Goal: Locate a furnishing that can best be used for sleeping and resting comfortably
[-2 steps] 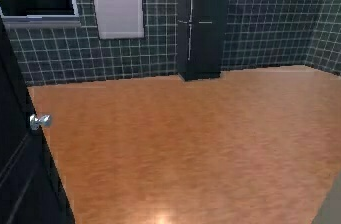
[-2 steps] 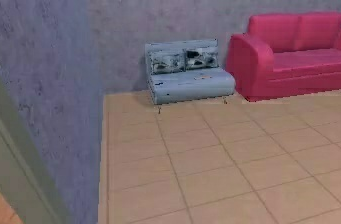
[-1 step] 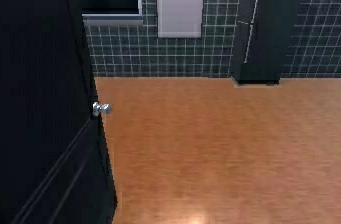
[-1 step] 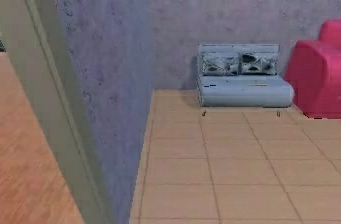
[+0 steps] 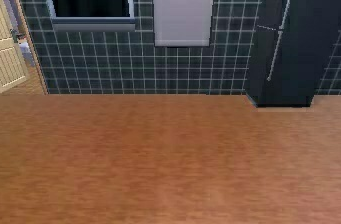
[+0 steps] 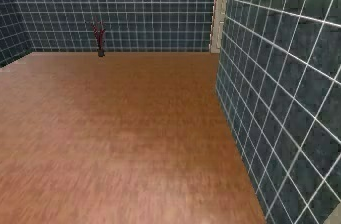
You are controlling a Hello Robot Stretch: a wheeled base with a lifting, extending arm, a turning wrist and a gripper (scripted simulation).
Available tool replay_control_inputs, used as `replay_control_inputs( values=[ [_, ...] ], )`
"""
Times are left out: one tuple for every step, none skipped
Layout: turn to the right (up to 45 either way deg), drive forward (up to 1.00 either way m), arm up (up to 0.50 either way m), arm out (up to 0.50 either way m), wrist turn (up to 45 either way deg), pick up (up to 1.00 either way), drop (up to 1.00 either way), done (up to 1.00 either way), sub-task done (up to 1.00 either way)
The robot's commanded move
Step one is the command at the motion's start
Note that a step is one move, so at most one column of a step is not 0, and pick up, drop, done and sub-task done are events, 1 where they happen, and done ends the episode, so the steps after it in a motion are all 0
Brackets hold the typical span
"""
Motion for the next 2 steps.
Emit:
replay_control_inputs(
  values=[
    [0.0, 0.30, 0.00, 0.00, 0.0, 0.00, 0.00, 0.00, 0.00],
    [-42.0, 0.00, 0.00, 0.00, 0.0, 0.00, 0.00, 0.00, 0.00]
  ],
)
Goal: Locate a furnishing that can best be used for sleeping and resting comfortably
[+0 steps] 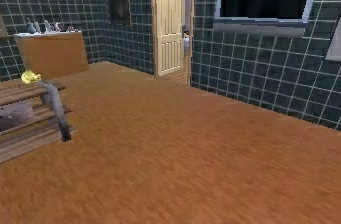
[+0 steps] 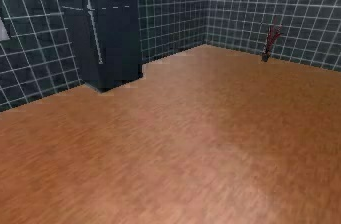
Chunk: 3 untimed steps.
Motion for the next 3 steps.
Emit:
replay_control_inputs(
  values=[
    [0.0, 1.00, 0.00, 0.00, 0.0, 0.00, 0.00, 0.00, 0.00],
    [0.0, 1.00, 0.00, 0.00, 0.0, 0.00, 0.00, 0.00, 0.00],
    [0.0, 1.00, 0.00, 0.00, 0.0, 0.00, 0.00, 0.00, 0.00]
  ],
)
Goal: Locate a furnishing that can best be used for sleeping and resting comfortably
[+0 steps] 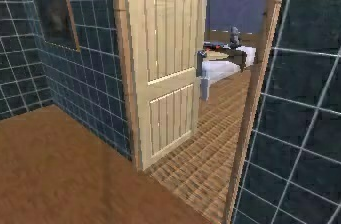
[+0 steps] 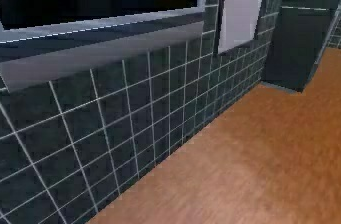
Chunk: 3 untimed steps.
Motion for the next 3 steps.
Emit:
replay_control_inputs(
  values=[
    [0.0, 0.95, 0.00, 0.00, 0.0, 0.00, 0.00, 0.00, 0.00],
    [-42.0, 0.00, 0.00, 0.00, 0.0, 0.00, 0.00, 0.00, 0.00],
    [0.0, 0.05, 0.00, 0.00, 0.0, 0.00, 0.00, 0.00, 0.00]
  ],
)
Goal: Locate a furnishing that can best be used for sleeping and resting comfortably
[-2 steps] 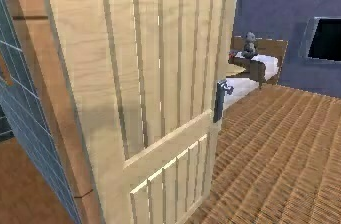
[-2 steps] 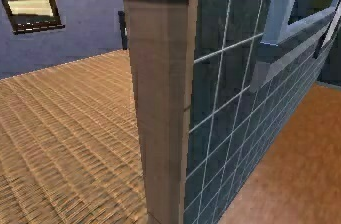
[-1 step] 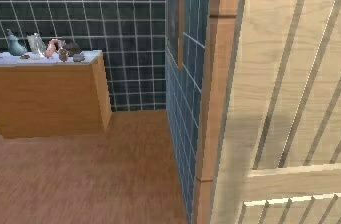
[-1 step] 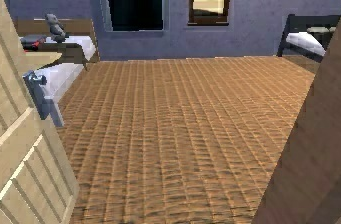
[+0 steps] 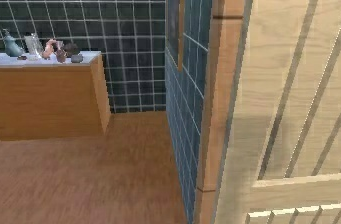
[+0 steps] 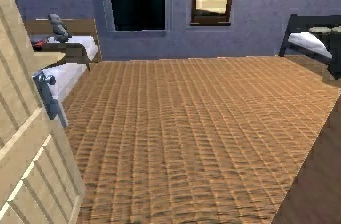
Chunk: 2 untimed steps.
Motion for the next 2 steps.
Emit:
replay_control_inputs(
  values=[
    [45.0, 0.00, 0.00, 0.00, 0.0, 0.00, 0.00, 0.00, 0.00],
    [33.0, 0.00, 0.00, 0.00, 0.0, 0.00, 0.00, 0.00, 0.00]
  ],
)
